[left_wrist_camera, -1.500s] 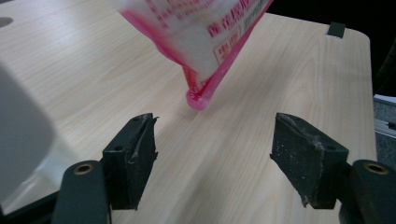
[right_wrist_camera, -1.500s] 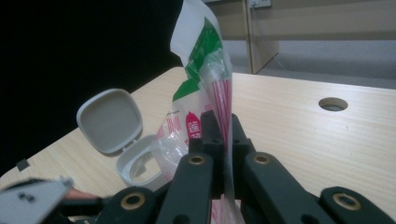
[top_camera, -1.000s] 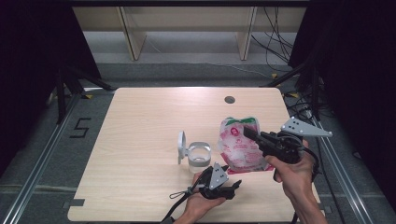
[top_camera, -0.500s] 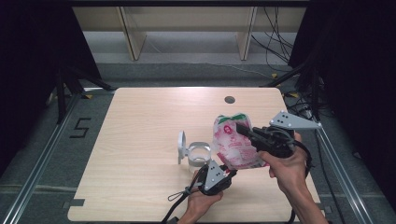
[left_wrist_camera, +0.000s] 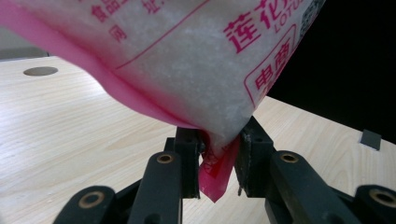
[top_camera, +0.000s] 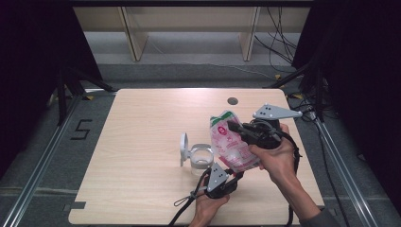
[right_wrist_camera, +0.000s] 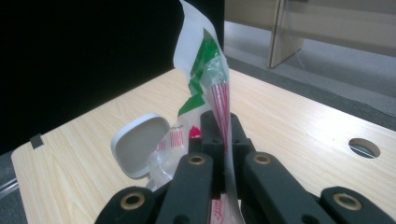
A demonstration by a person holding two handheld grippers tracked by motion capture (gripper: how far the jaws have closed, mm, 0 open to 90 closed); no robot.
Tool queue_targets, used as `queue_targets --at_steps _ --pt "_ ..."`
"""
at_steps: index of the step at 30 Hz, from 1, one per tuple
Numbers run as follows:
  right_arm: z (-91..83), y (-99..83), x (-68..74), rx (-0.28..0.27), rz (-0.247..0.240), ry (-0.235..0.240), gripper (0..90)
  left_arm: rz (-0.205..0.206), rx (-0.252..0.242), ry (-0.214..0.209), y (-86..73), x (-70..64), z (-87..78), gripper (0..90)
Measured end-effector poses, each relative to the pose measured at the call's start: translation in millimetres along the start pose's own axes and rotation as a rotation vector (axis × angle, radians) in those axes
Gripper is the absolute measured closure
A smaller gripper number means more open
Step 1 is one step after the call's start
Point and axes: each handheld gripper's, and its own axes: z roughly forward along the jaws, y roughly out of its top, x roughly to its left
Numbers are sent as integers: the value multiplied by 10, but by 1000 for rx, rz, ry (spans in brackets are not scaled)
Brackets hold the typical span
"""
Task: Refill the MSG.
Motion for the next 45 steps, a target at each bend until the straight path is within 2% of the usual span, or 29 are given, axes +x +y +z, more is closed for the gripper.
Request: queue_targets --at_steps 3,4,5,7,10,11,13,14,16,17,19,20,22,23,24,26,28,29,31,32,34,35,36,37,40,44,45 --pt "18 12 8 10 -9 -9 900 -20 -26 -7 -6 -7 28 727" --pt "49 29 22 9 1 14 900 -29 -37 -7 -6 -8 38 727" --pt "49 29 22 9 1 14 900 -35 -38 3 -4 -16 40 727" --pt "72 54 44 18 -12 10 900 -33 -48 -6 -3 -7 71 727" --pt "144 92 109 62 -24 12 900 -49 -68 -9 -2 0 109 728" --pt "171 100 108 61 -34 18 900 -46 -70 -12 3 5 107 728" --pt "194 112 116 68 -13 19 900 -46 -69 -8 8 4 102 729" --pt "211 120 104 63 -35 23 900 -33 -70 1 13 3 99 730" --pt "222 126 114 70 -24 17 900 -24 -68 8 12 5 98 731" --pt "235 128 105 66 -41 21 900 -24 -68 8 12 5 98 731" --pt "254 132 118 78 -34 17 900 -23 -69 6 8 7 100 732" --pt "272 137 114 74 -55 16 900 -22 -72 8 8 5 102 732" --pt "295 137 124 66 -56 8 900 -19 -71 11 9 2 99 733" --pt "306 149 135 97 -41 23 900 -19 -74 15 11 -4 99 733" --pt "327 154 136 98 -51 27 900 -19 -74 15 11 -4 99 734" --pt "342 155 149 103 -39 26 900 -18 -74 16 12 -2 104 734" --pt "401 170 129 110 -73 33 900 -32 -77 13 10 4 110 735" --pt "407 169 142 122 -50 26 900 -34 -77 12 7 5 113 734" --pt "434 167 132 117 -61 33 900 -26 -68 11 7 11 111 735" --pt "441 165 125 110 -75 14 900 -28 -70 10 5 11 113 735" --pt "453 154 137 118 -47 29 900 -30 -72 13 6 7 116 736" --pt "471 147 158 124 -44 27 900 -26 -70 13 2 10 121 736" --pt "491 146 161 119 -62 27 900 -29 -73 13 0 10 123 736" --pt "491 147 179 129 -43 24 900 -30 -75 13 0 12 120 736" --pt "513 154 173 124 -66 30 900 -32 -78 15 1 11 116 737" --pt "541 141 207 129 -59 25 900 -30 -74 15 -13 15 115 738" --pt "556 139 200 133 -76 27 900 -31 -75 17 -17 17 117 738"
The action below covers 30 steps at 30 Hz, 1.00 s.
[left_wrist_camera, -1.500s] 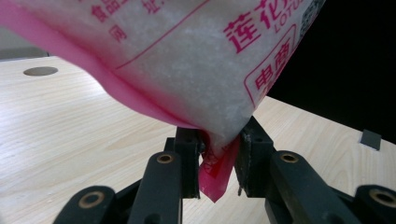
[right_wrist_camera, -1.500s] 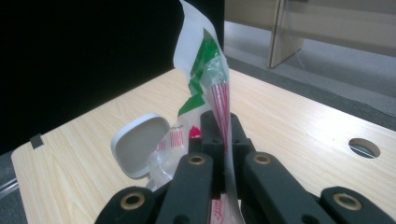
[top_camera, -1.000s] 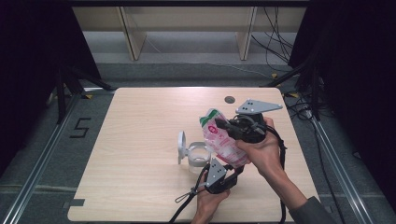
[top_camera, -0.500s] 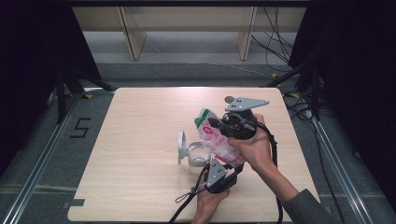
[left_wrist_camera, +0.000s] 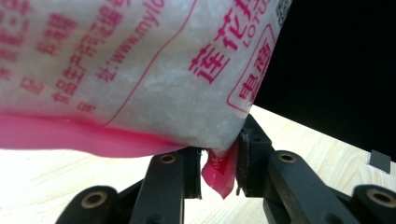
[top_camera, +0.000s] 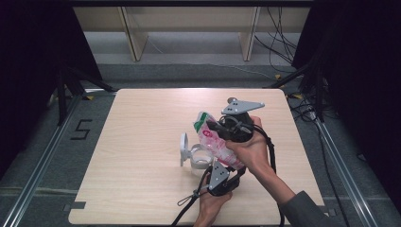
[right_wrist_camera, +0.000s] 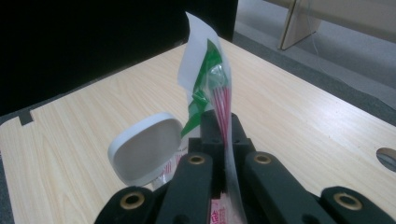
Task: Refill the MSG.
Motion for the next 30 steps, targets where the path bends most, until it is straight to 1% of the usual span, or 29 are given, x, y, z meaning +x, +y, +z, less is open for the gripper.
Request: queue_targets --at_steps 1,2,3,4,5,7,8,9,10,11,12,13,16,17,18,19,20,21,22,23,24,25,26,30 --pt "12 -3 3 4 1 -4 900 -4 0 -7 -3 0 5 737" --pt "33 -11 20 14 25 -7 900 -3 13 -7 -1 2 1 738" --pt "43 -12 10 14 23 -5 900 -5 -6 -20 -8 8 19 737" --pt "43 -12 10 14 23 -5 900 -5 -6 -20 -8 8 19 738" --pt "58 -12 10 20 27 -8 900 -6 6 -19 -6 10 16 738" --pt "76 -12 -7 19 15 -10 900 -6 5 -21 -8 14 18 738" --pt "86 -10 -21 14 -11 -14 900 -7 16 -18 -7 15 13 738" --pt "99 -13 -13 18 1 -7 900 -10 11 -26 -10 19 18 738" --pt "99 -13 -13 18 1 -7 900 -10 11 -26 -10 19 18 739" --pt "117 -17 -8 9 5 -10 900 -13 5 -33 -13 22 23 739" --pt "120 -11 -13 26 -9 -14 900 -18 9 -27 -15 17 19 738" --pt "133 -14 6 36 13 -6 900 -13 7 -26 -19 23 23 739" --pt "142 -14 15 42 15 -9 900 -16 -1 -33 -26 30 32 738" --pt "170 -16 11 37 -11 -6 900 -17 0 -40 -28 31 36 739" --pt "170 -16 11 37 -11 -6 900 -17 0 -40 -28 31 36 739" --pt "179 -20 24 54 1 -8 900 -16 -6 -39 -38 29 51 739" --pt "203 -26 29 47 -5 -10 900 -16 -6 -39 -38 29 51 739" --pt "212 -25 21 56 -18 -2 900 -20 1 -41 -39 31 47 739" --pt "212 -25 21 56 -18 -2 900 -20 1 -41 -39 31 47 740" --pt "223 -28 32 61 -8 -1 900 -19 2 -40 -40 33 46 740" --pt "241 -34 42 53 0 -10 900 -19 3 -41 -40 34 45 739" --pt "252 -31 34 69 0 -4 900 -15 5 -42 -39 37 44 740" --pt "253 -30 38 74 4 -4 900 -17 0 -42 -40 35 45 740" --pt "281 -30 40 60 -13 -3 900 -13 5 -46 -34 42 39 740"
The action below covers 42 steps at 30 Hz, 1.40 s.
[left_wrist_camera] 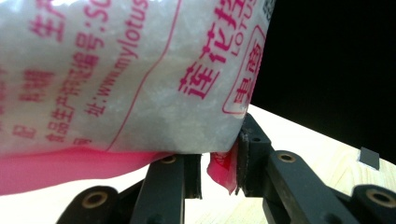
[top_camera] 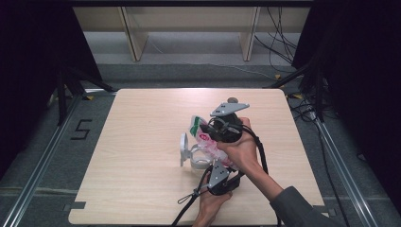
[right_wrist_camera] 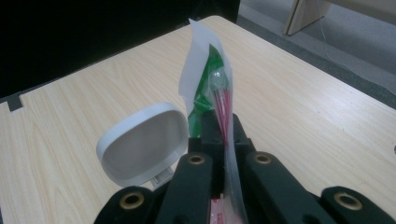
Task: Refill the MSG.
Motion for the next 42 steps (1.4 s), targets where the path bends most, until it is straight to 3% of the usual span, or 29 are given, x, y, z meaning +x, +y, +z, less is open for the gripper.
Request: queue_targets --at_steps 9,16,19,32,33,35,38,42 --pt "8 -3 8 -4 15 -2 900 -4 -14 0 -2 -8 9 741" --pt "9 11 2 17 -8 -7 900 1 -9 3 3 -9 2 741" --pt "16 7 21 22 25 4 900 0 -11 2 4 -9 1 741" --pt "48 27 27 26 -18 -1 900 -1 -19 -4 20 -11 -5 741" --pt "42 27 42 30 5 3 900 0 -21 -4 21 -9 -4 741" --pt "40 32 29 24 -27 -4 900 8 -16 -4 21 -7 -4 741" --pt "38 27 51 21 14 0 900 6 -21 -1 24 -6 -3 742" --pt "39 31 45 27 -5 9 900 5 -14 -6 21 -6 -1 742"
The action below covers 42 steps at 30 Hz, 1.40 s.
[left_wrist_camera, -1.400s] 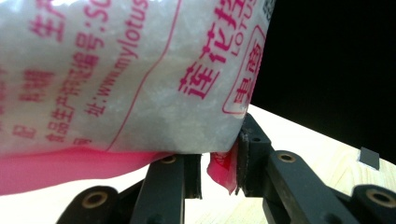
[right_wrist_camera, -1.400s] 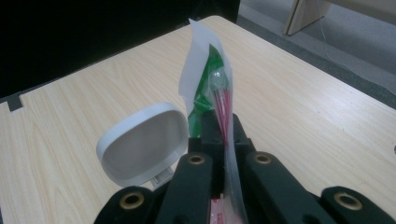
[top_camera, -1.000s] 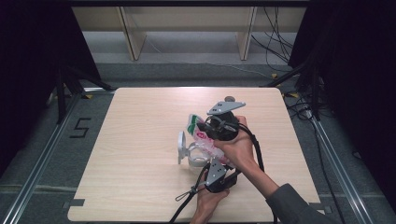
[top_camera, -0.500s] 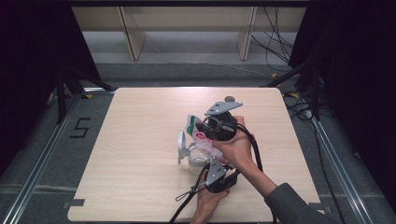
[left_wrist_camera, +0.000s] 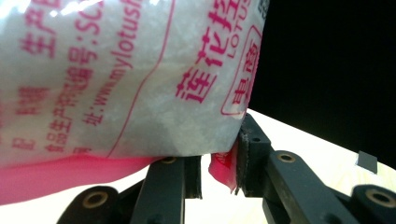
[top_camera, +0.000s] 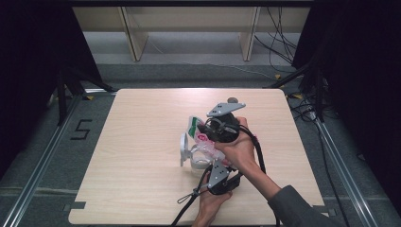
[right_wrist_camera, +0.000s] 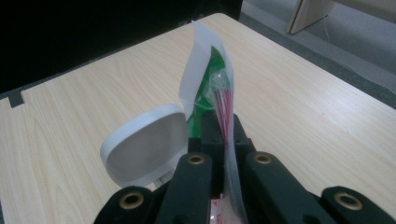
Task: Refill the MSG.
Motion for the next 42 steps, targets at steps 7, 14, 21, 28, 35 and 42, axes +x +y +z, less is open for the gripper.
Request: queue_targets --at_steps 7,14,21,28,35,42 --pt "39 11 11 2 -11 -9 900 -6 -8 -1 6 0 -1 742" --pt "58 24 13 12 -5 -14 900 -3 -12 -1 13 1 -12 741" --pt "62 36 19 7 -10 -10 900 1 -13 4 18 8 -18 741" --pt "84 40 29 16 -22 -12 900 3 -1 7 28 -1 -30 742" --pt "99 33 46 29 -18 -15 900 -2 -12 0 26 -10 -21 742" --pt "95 39 29 29 -24 -12 900 -2 -17 -1 29 -6 -20 742"
